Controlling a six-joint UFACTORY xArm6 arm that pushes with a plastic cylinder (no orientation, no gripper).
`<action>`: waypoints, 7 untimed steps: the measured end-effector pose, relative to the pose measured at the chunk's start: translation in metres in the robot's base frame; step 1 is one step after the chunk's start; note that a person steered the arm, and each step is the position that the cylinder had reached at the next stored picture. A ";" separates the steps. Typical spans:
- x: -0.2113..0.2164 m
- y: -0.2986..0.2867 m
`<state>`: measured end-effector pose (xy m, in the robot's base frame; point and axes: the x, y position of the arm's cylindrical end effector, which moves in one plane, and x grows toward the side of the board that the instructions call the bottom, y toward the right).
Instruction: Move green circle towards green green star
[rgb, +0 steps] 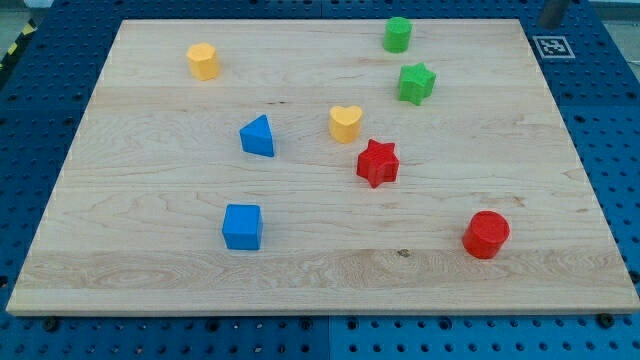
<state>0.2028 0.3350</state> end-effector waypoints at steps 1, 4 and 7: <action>0.000 0.000; 0.034 -0.002; 0.034 -0.013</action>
<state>0.2366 0.3217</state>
